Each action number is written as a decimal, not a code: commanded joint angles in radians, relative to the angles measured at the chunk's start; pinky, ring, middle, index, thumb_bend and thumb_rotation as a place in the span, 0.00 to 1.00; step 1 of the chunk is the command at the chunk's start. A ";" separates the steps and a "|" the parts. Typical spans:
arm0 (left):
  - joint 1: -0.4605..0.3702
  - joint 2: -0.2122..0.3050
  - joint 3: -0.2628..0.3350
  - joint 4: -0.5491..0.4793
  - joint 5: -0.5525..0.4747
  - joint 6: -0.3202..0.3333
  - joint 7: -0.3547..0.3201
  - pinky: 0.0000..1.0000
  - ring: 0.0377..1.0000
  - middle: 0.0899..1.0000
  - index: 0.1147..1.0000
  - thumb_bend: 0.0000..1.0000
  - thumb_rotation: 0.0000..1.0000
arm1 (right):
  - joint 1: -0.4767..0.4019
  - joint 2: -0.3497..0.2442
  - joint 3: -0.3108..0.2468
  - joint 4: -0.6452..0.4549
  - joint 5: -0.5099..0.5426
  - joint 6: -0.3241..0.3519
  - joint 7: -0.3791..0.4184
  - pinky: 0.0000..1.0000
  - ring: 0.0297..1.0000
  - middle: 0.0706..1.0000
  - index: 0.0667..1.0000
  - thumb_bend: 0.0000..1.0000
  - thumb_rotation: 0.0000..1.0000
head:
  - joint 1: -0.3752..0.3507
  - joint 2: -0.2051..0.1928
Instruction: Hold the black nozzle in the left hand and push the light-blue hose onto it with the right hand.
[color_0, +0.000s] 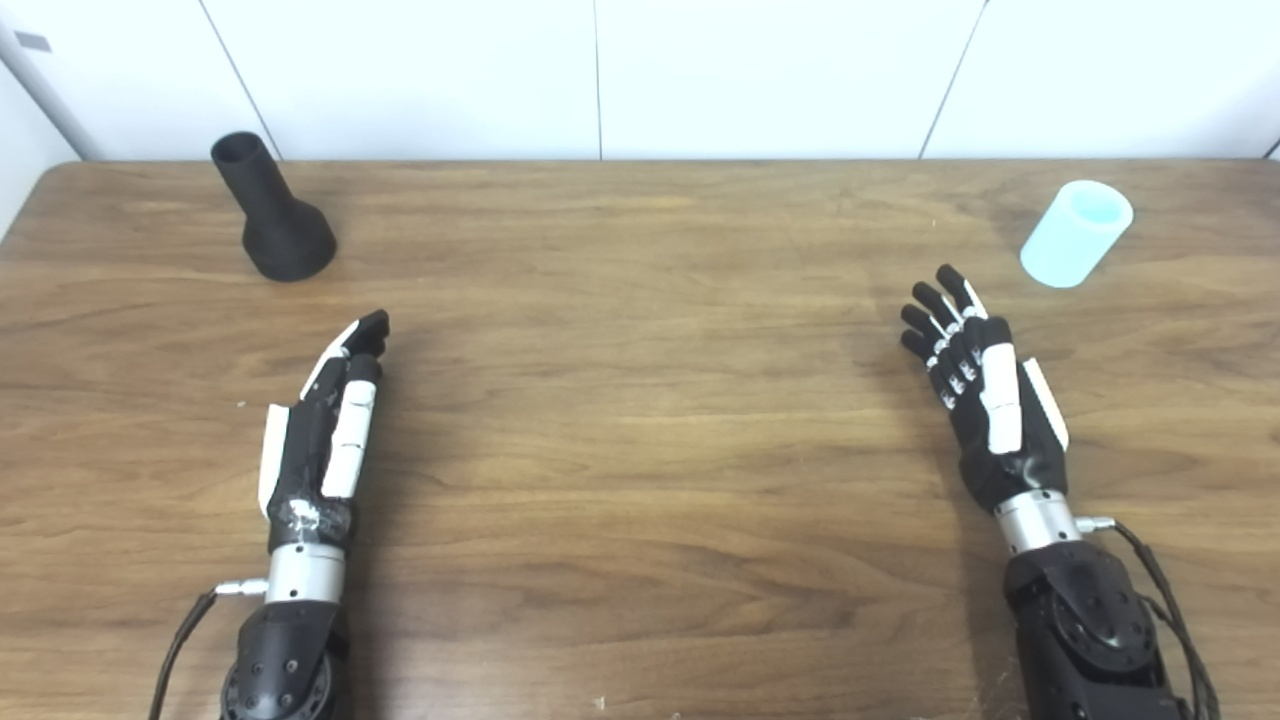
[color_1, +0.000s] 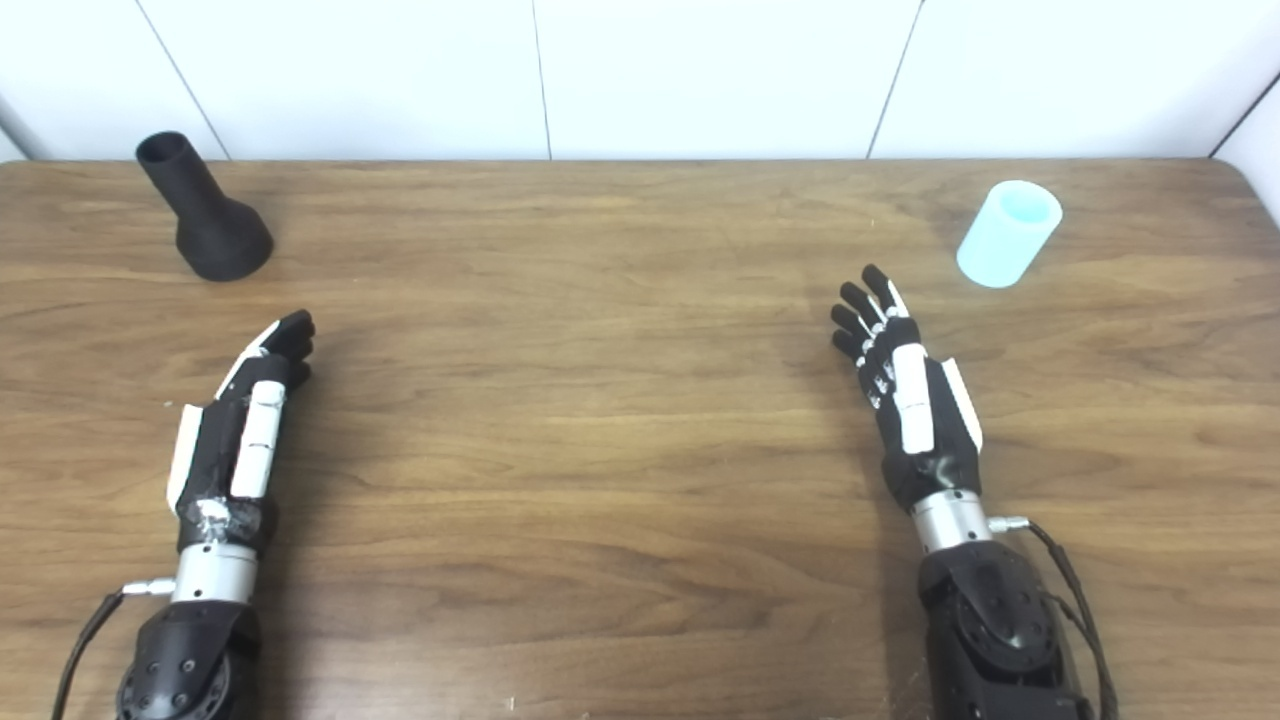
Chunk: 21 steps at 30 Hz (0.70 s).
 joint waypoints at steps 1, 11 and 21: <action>0.041 -0.006 -0.017 0.018 0.012 0.017 -0.005 0.91 0.91 0.88 0.84 0.50 0.80 | 0.043 0.002 0.007 0.022 -0.001 0.019 -0.002 0.91 0.91 0.92 0.95 0.53 1.00 | 0.000 0.001; 0.040 -0.006 -0.017 0.021 0.009 0.014 -0.006 0.92 0.92 0.88 0.83 0.51 0.80 | 0.044 0.001 0.007 0.023 -0.003 0.016 -0.001 0.91 0.90 0.92 0.95 0.54 1.00 | 0.000 0.001; 0.040 -0.004 -0.019 0.023 0.012 0.009 -0.006 0.91 0.92 0.88 0.83 0.51 0.80 | 0.045 -0.001 0.008 0.018 -0.006 0.019 -0.001 0.91 0.91 0.92 0.95 0.53 1.00 | 0.003 0.004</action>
